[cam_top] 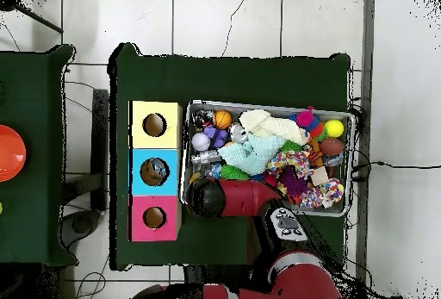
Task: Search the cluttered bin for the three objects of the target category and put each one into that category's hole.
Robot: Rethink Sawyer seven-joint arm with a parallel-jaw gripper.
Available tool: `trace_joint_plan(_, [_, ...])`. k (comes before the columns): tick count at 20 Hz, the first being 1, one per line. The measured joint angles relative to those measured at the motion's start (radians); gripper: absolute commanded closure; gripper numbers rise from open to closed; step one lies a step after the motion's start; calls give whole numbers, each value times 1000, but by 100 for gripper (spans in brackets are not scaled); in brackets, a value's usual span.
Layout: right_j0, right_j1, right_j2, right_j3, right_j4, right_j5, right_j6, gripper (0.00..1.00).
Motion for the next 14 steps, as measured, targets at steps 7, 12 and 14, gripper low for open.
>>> trace_joint_plan(7, [-2, 2, 0, 0, 0, 0, 0, 100])
trace_joint_plan(12, [-2, 2, 0, 0, 0, 0, 0, 0])
trace_joint_plan(14, [-2, 2, -1, 0, 0, 0, 0, 0])
